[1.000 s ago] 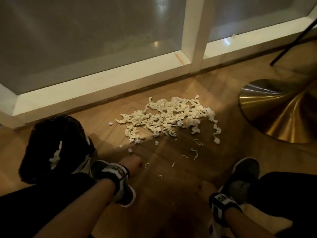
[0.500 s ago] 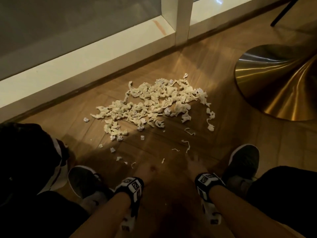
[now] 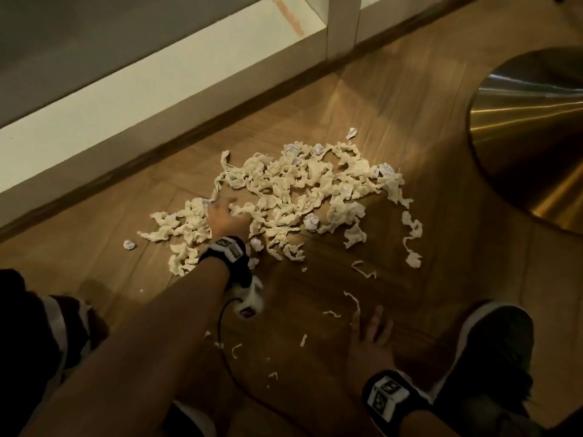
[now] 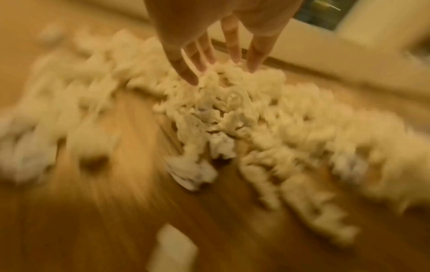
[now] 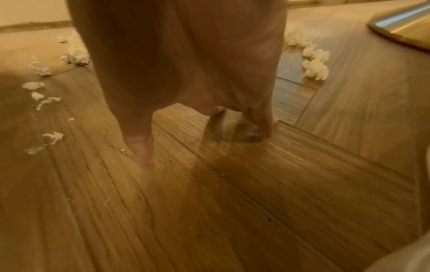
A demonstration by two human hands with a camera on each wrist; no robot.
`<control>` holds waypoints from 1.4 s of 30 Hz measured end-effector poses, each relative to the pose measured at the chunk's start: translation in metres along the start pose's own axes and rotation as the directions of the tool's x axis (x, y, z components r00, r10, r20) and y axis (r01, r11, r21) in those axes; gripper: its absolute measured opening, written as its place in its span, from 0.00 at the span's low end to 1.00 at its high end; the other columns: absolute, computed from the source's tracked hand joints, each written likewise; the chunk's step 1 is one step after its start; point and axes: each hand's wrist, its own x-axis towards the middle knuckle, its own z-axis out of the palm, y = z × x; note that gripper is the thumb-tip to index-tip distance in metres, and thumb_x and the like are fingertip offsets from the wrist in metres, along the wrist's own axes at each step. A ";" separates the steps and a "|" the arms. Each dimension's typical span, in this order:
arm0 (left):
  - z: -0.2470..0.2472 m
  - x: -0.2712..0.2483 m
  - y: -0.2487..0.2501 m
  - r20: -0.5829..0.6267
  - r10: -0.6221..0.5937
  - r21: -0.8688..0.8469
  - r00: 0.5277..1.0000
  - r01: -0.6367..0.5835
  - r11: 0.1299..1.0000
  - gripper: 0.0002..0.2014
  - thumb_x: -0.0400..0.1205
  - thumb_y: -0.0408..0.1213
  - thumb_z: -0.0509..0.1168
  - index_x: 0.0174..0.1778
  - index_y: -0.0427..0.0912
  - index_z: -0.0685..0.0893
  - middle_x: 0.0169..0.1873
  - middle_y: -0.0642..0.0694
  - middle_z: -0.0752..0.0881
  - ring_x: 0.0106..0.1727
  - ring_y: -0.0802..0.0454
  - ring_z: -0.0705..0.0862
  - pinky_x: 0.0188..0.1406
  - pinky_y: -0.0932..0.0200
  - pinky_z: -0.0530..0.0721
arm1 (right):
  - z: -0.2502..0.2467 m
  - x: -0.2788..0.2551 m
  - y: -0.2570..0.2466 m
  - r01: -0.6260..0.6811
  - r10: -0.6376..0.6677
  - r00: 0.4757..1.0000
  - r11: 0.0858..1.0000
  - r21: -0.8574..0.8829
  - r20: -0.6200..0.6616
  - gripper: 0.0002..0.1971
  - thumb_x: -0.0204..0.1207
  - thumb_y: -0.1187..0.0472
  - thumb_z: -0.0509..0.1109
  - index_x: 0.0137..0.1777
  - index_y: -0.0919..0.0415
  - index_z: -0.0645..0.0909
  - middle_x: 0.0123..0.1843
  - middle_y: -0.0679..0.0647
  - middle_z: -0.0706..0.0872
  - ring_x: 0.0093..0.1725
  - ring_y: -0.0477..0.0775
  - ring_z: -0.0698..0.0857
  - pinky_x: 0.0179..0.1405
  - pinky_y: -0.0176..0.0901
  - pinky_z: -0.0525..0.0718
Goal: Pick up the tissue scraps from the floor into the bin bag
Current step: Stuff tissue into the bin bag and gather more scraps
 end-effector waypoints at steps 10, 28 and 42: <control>0.035 0.024 -0.003 0.190 0.114 0.186 0.975 -0.150 0.971 0.10 0.76 0.32 0.66 0.52 0.46 0.82 0.62 0.38 0.77 0.50 0.42 0.85 0.44 0.53 0.86 | 0.001 0.012 0.000 0.020 -0.020 0.999 1.000 0.020 -0.040 0.35 0.85 0.53 0.47 0.69 0.66 0.21 0.71 0.80 0.23 0.77 0.87 0.42 0.77 0.67 0.56; -0.016 0.014 0.007 0.250 -0.204 -0.461 0.947 0.301 0.835 0.15 0.83 0.47 0.55 0.32 0.44 0.73 0.30 0.46 0.77 0.26 0.51 0.73 0.26 0.61 0.70 | 0.000 0.011 0.002 0.010 -0.010 1.000 0.999 0.031 -0.003 0.39 0.83 0.49 0.50 0.80 0.66 0.28 0.75 0.80 0.26 0.76 0.87 0.40 0.77 0.69 0.55; -0.065 0.041 -0.051 0.218 -0.112 0.484 0.969 -0.008 0.875 0.25 0.80 0.45 0.69 0.70 0.37 0.76 0.62 0.34 0.83 0.59 0.37 0.82 0.48 0.52 0.79 | 0.005 0.013 -0.001 0.009 -0.010 0.998 1.000 -0.014 -0.067 0.38 0.84 0.48 0.49 0.79 0.67 0.28 0.75 0.83 0.29 0.76 0.88 0.43 0.76 0.68 0.58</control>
